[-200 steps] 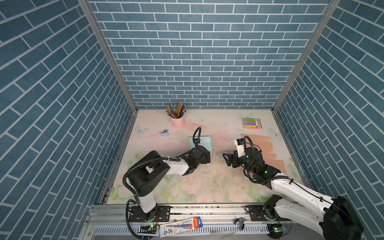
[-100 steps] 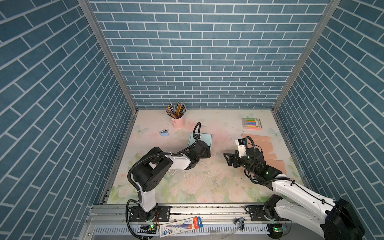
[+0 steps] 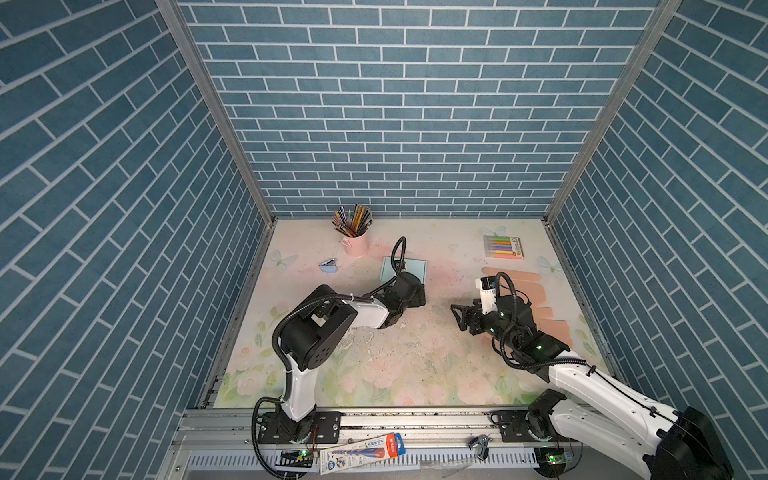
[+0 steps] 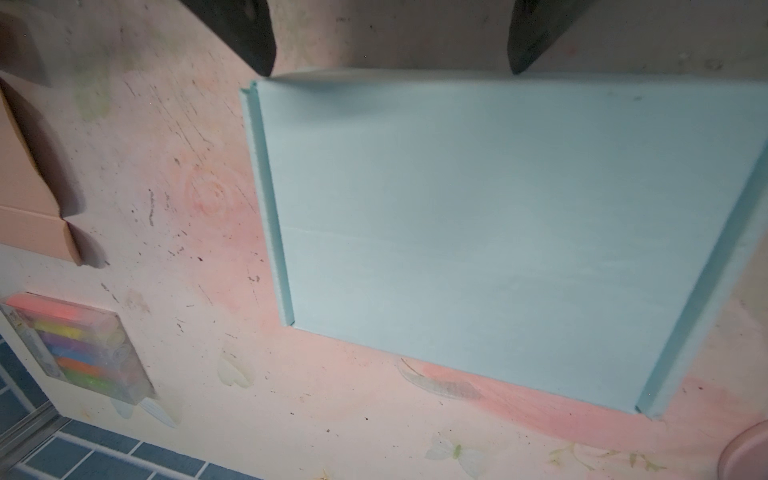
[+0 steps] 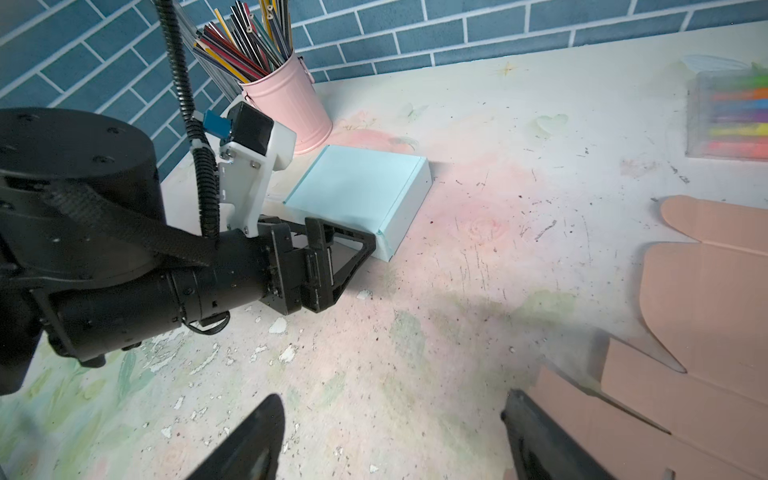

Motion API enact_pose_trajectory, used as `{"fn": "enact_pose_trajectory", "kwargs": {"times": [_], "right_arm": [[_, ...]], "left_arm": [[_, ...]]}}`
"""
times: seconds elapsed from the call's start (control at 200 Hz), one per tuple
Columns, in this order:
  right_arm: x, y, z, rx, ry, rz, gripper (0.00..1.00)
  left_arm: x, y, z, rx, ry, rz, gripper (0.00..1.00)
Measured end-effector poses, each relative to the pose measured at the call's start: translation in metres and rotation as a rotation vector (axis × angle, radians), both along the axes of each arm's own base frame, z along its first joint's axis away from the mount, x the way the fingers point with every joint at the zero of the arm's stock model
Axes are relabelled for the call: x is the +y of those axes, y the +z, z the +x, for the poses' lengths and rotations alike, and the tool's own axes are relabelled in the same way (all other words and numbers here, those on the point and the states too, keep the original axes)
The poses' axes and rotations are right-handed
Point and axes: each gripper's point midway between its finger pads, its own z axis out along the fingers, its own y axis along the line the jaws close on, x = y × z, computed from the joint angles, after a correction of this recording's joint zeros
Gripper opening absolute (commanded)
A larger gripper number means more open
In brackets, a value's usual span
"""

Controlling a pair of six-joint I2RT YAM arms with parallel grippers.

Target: Fold the paper box

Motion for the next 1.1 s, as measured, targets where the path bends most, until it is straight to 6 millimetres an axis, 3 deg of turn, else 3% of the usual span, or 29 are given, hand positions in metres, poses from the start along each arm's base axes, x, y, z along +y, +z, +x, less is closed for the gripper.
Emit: {"fn": "enact_pose_trajectory", "kwargs": {"times": [0.765, 0.975, 1.095], "right_arm": [[-0.013, -0.021, -0.003, 0.038, -0.023, -0.019, 0.84], [-0.016, -0.023, -0.003, 0.044, -0.033, -0.025, 0.84], [-0.023, -0.034, -0.005, 0.082, -0.055, -0.066, 0.85]], "left_arm": [[-0.018, -0.001, 0.037, -0.01, 0.067, -0.09, 0.88], [-0.019, 0.001, 0.039, -0.013, 0.068, -0.104, 0.88], [-0.017, 0.001, 0.03, -0.013, 0.044, -0.112, 0.88]]}}
